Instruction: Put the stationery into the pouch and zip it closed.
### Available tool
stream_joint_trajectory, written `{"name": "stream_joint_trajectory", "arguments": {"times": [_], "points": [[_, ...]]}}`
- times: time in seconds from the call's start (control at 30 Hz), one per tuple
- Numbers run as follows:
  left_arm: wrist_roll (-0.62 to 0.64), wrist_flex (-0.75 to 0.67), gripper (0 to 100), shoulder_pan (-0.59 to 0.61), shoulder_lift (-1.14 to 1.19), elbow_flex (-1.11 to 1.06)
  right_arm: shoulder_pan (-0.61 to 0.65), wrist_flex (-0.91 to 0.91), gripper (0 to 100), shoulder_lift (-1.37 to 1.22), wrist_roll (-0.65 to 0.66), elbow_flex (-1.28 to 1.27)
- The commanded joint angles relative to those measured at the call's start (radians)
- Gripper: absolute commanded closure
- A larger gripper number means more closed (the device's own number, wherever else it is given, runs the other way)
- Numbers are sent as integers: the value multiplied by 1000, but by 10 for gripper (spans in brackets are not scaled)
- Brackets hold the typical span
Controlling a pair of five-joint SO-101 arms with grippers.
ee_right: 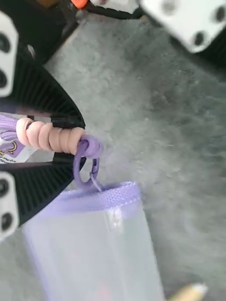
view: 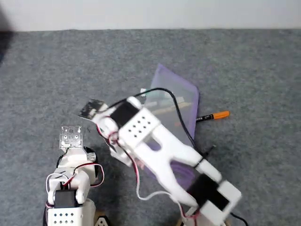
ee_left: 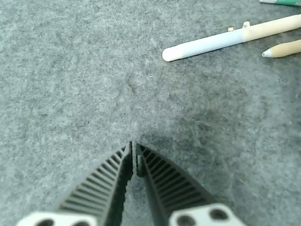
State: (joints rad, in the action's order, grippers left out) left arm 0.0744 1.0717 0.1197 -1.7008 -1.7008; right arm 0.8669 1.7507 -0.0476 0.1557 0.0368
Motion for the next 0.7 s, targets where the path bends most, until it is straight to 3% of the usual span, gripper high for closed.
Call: {"name": "stream_joint_trajectory", "arguments": {"times": [0.0, 0.17, 0.47, 0.67], "points": [[8, 6, 986, 0, -11, 12, 16, 44, 990, 153, -84, -80], [6, 5, 986, -15, -11, 12, 13, 45, 991, 262, -110, -190], [0, 5, 986, -164, -11, 12, 10, 42, 991, 542, -112, -316], [5, -2, 986, -161, -11, 71, 8, 42, 991, 733, -112, -318]]}}
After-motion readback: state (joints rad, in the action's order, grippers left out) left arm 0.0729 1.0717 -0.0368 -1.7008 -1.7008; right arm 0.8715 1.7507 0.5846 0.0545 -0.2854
